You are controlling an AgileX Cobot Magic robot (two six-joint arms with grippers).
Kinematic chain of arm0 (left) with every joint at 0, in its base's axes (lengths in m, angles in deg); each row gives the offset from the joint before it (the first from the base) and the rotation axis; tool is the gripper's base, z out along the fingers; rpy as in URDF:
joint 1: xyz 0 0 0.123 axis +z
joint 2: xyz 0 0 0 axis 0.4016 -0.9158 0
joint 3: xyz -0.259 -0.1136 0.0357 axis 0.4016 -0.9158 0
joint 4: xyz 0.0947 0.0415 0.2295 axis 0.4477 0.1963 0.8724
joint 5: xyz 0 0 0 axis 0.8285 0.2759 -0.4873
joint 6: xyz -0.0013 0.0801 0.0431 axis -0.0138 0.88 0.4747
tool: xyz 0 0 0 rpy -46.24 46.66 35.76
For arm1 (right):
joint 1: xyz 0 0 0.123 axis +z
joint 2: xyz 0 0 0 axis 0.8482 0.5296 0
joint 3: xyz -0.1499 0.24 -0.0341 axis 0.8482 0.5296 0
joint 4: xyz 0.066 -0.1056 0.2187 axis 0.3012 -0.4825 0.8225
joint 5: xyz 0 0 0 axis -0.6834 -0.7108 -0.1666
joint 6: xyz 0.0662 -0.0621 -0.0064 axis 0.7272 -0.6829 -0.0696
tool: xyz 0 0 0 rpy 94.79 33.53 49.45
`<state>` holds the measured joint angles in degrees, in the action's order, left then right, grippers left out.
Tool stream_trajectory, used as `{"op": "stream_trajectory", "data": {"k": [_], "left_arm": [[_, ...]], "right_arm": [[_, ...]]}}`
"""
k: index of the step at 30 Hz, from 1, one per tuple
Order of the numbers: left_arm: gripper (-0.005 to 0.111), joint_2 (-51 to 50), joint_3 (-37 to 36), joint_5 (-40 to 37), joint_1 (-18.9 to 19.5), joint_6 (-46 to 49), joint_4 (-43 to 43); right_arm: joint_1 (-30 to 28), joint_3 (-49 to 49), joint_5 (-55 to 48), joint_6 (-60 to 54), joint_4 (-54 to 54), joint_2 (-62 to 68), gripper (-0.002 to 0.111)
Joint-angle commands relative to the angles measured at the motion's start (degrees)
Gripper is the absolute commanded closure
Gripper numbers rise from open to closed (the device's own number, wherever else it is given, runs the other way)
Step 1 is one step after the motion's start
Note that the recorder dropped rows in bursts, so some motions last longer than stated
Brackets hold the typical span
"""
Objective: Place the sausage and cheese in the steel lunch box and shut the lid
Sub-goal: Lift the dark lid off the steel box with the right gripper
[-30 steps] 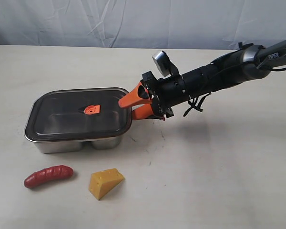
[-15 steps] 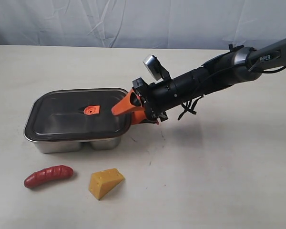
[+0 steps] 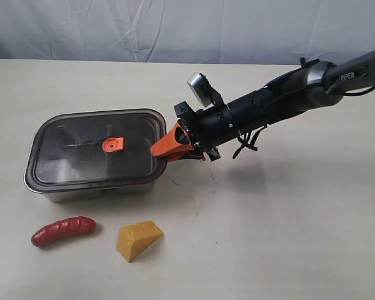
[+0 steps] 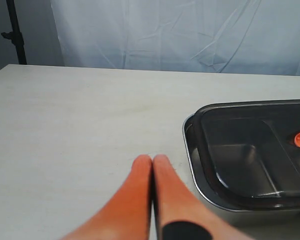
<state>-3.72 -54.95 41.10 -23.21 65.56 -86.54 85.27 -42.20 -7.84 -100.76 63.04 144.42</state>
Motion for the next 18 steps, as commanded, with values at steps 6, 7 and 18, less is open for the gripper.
{"op": "stream_trajectory", "data": {"k": [6,7,18], "left_arm": [[0.106,0.43,-0.19,-0.04,-0.02,-0.2,-0.01],[0.106,0.43,-0.19,-0.04,-0.02,-0.2,-0.01],[0.106,0.43,-0.19,-0.04,-0.02,-0.2,-0.01]], "right_arm": [[0.13,-0.16,-1.54,3.03,-3.42,-0.21,0.109],[0.13,-0.16,-1.55,3.03,-3.64,-0.21,0.109],[0.13,-0.16,-0.04,-0.03,-3.34,-3.83,0.109]]}}
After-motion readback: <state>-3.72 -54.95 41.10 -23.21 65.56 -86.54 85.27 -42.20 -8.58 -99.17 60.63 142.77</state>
